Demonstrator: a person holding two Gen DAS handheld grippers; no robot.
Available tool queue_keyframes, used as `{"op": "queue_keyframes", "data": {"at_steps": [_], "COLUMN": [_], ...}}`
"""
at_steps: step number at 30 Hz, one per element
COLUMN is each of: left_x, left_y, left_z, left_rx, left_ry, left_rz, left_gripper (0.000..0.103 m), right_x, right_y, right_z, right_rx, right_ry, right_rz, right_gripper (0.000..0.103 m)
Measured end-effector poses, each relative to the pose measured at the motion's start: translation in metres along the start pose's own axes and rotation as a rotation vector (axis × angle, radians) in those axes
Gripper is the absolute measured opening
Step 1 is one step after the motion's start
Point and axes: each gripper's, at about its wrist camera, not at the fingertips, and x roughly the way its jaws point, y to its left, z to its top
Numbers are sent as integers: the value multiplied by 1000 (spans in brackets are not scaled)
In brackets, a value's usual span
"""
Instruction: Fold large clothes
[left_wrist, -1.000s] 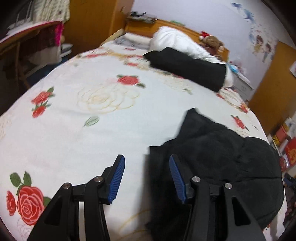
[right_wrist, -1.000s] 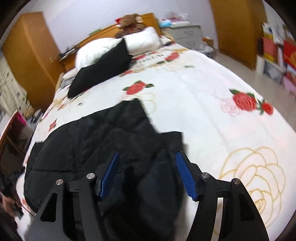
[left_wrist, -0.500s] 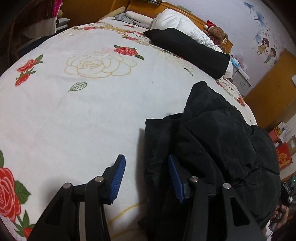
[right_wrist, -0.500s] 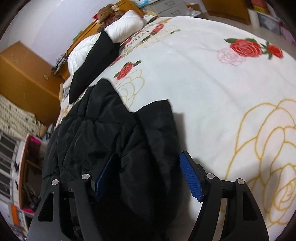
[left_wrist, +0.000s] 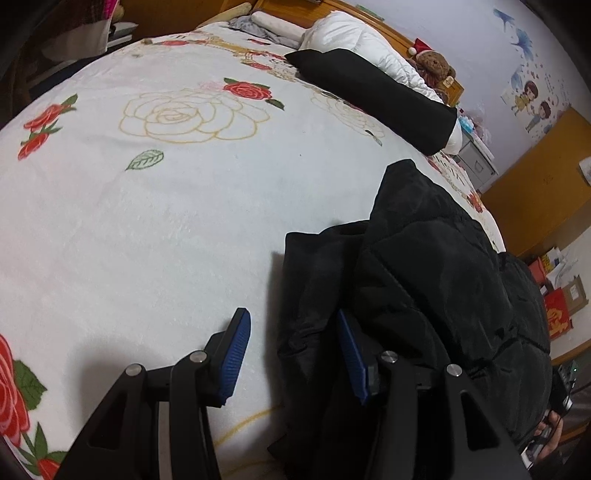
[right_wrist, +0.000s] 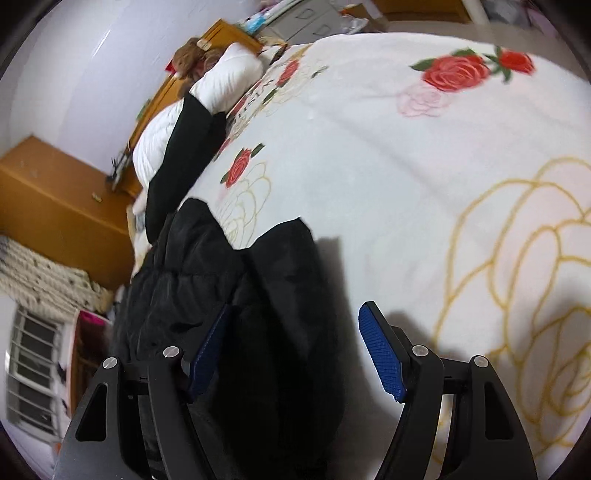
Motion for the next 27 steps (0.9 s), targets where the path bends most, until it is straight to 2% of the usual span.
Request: {"op": "queue_keyframes", "data": {"at_steps": [2,7,9,11,13,14,15,18,20,23,27], "left_x": [1,5,7,10,8,5,-2,-25,-32,-32,-4], "left_y": [0,1,3,5,7,7,9,18,16,7,12], "left_z": [1,2,2,3,4,5,6,8,8,7,6], "left_rx": [-1,-9,-16,-24,-32,-34,-47,-96,-88,-40,-78], "left_ry": [2,17,27,38,39,31,10,-70,-71,-69,3], "left_rz": [2,-9,-23,-33,-21,-13,-13,-51,-92,-109,-116], "left_gripper": [51,51,51,53,58,59,59,62,66,70,82], "right_x": [-2,15,16,26,31,31,30,30,31,31,30], "right_y": [-1,4,4,2,2,3,7,19,22,21,21], "right_z": [-2,-6,-7,-10,-12,-11,-12,-12,-11,-12,-13], "right_rx": [-2,-18,-21,-28,-31,-38,-51,-107,-118,-119,-120], "right_ry": [6,110,116,160,178,173,170,175,180,179,179], "right_rz": [8,82,84,75,67,64,67,35,23,20,22], "right_gripper": [71,71,71,71,71,66,55,44,43,42,42]}}
